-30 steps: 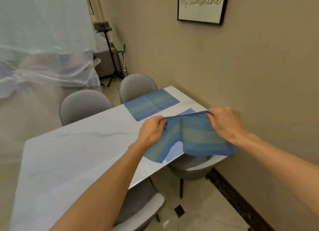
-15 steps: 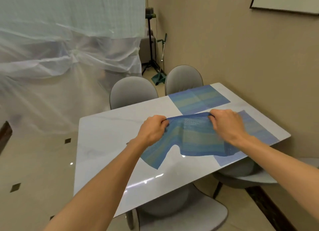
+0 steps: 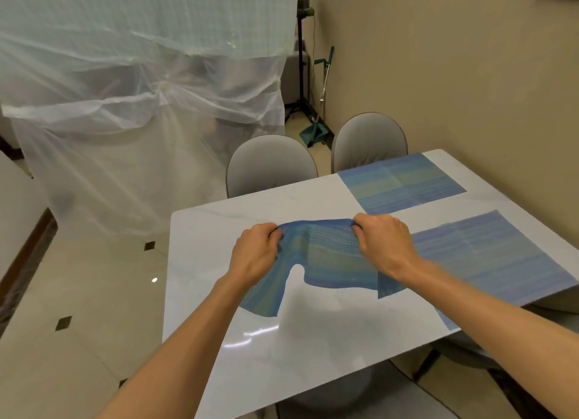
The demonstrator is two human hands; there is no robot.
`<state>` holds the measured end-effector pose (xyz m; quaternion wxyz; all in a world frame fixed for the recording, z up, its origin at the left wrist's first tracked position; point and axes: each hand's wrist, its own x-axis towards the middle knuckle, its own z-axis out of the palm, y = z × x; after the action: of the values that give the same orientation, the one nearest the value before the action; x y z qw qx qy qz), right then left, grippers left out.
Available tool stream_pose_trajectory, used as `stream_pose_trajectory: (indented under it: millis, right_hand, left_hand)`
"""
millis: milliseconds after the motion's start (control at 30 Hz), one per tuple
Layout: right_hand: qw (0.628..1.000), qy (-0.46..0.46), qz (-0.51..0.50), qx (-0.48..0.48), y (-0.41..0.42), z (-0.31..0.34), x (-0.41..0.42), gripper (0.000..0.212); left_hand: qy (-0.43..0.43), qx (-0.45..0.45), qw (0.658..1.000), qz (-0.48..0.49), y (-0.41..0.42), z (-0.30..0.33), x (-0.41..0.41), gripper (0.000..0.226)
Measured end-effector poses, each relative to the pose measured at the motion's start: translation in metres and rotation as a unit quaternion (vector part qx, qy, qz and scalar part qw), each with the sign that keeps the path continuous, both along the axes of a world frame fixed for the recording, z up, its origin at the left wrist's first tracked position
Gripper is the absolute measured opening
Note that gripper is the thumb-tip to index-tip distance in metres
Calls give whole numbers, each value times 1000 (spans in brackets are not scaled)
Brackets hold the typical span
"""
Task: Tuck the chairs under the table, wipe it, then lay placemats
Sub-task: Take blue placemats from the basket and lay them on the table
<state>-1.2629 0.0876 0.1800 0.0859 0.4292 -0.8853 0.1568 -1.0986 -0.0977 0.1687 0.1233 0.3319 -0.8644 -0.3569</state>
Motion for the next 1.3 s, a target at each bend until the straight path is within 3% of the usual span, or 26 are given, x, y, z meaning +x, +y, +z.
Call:
stream_pose_trajectory:
  millis: [233,500,733,1067,1300]
  right_hand:
    - [1000,4,-25,-4,-44,0,27,20]
    - [996,-7,-89,-9,-126,-12,126,20]
    - [993,-18,-119,-16,-187,-3,193,18]
    - [988,-63,-134,-32,-277,-21,207,22]
    - [985,-47,-136,-101,-367,-43,160,17]
  left_hand:
    - [16,16,1000,-15,-51,-4,21,33]
    - [23,29,997,-72,-150,-12,94,34]
    - [-12,-15,995,-101,-226,6,150,33]
    - [-38,-94,992,-81,-310,-4,160,31]
    - [-58,-137,985,-91,-410,4,101,30]
